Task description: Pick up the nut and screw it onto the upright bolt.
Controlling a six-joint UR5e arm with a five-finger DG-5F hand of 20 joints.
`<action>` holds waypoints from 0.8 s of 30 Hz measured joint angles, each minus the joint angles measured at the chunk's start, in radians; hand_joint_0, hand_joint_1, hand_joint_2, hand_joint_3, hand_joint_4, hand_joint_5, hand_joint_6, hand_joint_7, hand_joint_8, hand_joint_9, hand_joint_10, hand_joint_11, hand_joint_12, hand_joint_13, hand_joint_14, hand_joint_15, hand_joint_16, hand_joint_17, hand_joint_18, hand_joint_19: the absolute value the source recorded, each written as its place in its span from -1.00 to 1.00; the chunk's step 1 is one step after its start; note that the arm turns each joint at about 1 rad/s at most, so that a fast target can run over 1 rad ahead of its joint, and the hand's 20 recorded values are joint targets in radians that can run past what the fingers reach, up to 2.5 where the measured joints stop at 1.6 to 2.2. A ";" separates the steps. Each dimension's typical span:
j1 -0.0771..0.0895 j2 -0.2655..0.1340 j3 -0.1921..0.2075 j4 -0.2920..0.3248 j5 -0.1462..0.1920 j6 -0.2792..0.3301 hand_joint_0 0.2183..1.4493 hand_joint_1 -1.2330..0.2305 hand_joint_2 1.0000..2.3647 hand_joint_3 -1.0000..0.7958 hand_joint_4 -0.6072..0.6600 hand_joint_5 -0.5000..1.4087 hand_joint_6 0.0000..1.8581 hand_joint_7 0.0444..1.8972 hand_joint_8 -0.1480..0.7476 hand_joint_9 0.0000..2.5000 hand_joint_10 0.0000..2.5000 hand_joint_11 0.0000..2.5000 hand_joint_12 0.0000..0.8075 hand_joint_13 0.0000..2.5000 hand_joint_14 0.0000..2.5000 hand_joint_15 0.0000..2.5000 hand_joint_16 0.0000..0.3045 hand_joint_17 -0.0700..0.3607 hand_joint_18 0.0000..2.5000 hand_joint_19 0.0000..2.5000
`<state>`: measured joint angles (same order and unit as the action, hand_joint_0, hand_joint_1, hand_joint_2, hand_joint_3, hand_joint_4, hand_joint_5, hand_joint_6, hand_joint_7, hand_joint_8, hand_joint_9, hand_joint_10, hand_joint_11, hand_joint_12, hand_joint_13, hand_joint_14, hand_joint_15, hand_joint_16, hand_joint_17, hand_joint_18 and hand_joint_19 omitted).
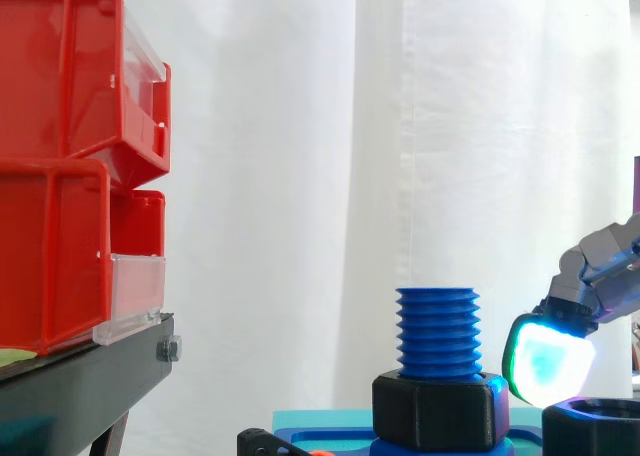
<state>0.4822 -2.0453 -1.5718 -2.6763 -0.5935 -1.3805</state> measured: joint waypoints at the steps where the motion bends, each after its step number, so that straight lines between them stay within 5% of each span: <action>1: -0.001 -0.001 0.000 0.000 0.000 0.000 -0.77 -0.19 -1.00 -0.44 0.38 -0.71 -0.46 -0.12 0.07 -0.70 -1.00 -0.92 -0.08 -0.74 -1.00 -1.00 -0.69 -0.18 -0.85 -1.00; 24: -0.018 -0.004 0.000 -0.034 -0.013 0.001 -0.58 -0.28 -1.00 -0.44 0.38 -0.69 -0.46 0.14 -0.03 -0.69 -1.00 -0.89 -0.21 -0.73 -1.00 -1.00 -0.76 -0.29 -0.85 -1.00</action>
<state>0.4640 -2.0495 -1.5722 -2.7103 -0.6063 -1.3793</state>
